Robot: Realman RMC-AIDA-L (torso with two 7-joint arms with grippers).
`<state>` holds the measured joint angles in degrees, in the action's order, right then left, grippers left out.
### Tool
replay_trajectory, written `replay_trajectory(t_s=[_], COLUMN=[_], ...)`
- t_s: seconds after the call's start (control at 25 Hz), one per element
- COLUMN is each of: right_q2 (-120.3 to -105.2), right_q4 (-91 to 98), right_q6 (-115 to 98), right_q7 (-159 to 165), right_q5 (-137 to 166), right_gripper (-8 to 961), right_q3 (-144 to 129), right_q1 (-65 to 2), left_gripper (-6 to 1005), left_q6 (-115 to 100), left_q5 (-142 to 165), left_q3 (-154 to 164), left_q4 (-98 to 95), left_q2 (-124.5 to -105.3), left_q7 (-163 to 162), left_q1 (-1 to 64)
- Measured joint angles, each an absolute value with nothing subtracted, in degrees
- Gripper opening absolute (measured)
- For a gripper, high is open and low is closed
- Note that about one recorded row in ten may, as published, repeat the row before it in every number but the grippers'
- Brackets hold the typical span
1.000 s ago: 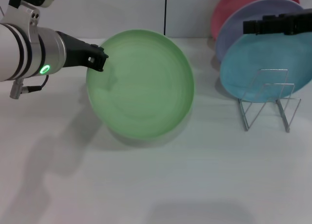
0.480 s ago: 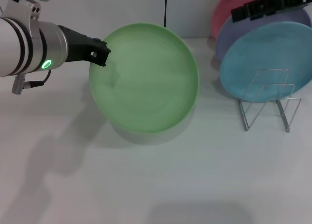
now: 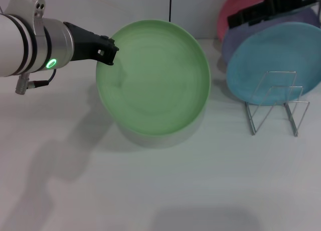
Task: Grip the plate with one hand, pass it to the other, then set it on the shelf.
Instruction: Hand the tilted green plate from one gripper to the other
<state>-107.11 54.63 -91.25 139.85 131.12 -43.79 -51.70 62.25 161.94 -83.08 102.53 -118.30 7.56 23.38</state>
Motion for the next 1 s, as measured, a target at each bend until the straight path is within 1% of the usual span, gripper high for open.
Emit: replay_trajectory(t_s=[0.12,0.36,0.6,0.88,1.0], right_q2=[-107.85,-108.67,-109.25,-109.37,-109.68], right_q4=[53.16,52.57,52.21,50.61,50.56], right_q6=[-88.60,-86.90,-85.65,-84.51,-84.24], right_q7=[139.00,138.75,138.40,137.15,136.88], right_q5=[131.12,131.18,131.22,131.22,131.26], right_gripper=[807,805,804,803,802], right_q3=[-46.80,-48.44,-50.07,-50.10,-50.10], right_q1=[-52.13,-52.61,-53.04,-53.52,-53.70], left_gripper=[31,31,31,32,32], left_q6=[62.22,62.12,62.05,61.85,61.71], left_q5=[161.94,161.85,161.40,160.33,159.08], left_q3=[-83.01,-82.96,-82.97,-83.01,-83.13], left_q4=[102.57,102.68,102.90,103.01,103.01], left_q2=[-118.30,-118.37,-118.30,-118.31,-118.34], left_q7=[7.56,7.56,7.56,8.06,8.98], left_q1=[23.38,23.38,23.46,23.47,23.47])
